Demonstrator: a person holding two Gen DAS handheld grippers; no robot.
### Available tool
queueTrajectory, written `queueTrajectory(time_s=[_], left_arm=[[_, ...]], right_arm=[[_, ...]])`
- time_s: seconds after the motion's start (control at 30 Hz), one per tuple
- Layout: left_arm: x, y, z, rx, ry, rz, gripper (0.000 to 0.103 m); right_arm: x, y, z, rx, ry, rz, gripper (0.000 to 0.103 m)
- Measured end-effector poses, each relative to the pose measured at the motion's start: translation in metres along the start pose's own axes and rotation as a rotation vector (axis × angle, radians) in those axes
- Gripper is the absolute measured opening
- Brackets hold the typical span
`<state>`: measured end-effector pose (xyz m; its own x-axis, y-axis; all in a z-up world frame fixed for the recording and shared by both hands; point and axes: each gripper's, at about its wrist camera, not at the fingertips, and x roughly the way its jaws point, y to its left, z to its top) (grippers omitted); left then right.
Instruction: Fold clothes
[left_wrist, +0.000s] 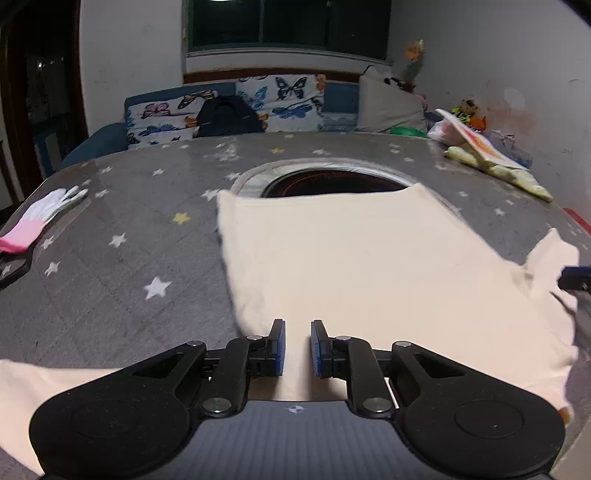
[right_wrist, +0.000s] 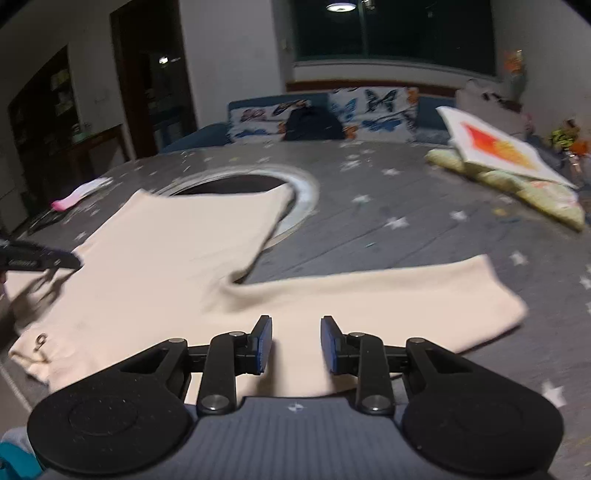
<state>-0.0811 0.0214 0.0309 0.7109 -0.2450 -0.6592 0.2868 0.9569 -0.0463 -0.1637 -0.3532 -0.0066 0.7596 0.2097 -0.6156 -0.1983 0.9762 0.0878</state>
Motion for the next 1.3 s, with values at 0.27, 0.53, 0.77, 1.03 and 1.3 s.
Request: queueTrajectory(time_s=[0.27, 0.53, 0.77, 1.03, 1.3], left_arm=[[-0.011, -0.047, 0.015, 0.083, -0.02, -0.135, 0.017], [-0.012, -0.1, 0.011, 0.201, 0.011, -0.299, 0.018], [-0.009, -0.139, 0.001, 0.268, 0.046, -0.4, 0.018], [-0.001, -0.158, -0.015, 0.313, 0.091, -0.435, 0.018], [-0.004, -0.164, -0.016, 0.342, 0.073, -0.432, 0.019]], right_arm=[[0.017, -0.035, 0.015, 0.025, -0.033, -0.132, 0.029], [0.025, -0.077, 0.014, 0.113, -0.034, -0.277, 0.03], [0.017, -0.091, 0.004, 0.134, -0.033, -0.321, 0.037], [-0.002, -0.11, -0.006, 0.196, -0.043, -0.354, 0.04], [-0.011, -0.11, -0.014, 0.233, -0.041, -0.339, 0.041]])
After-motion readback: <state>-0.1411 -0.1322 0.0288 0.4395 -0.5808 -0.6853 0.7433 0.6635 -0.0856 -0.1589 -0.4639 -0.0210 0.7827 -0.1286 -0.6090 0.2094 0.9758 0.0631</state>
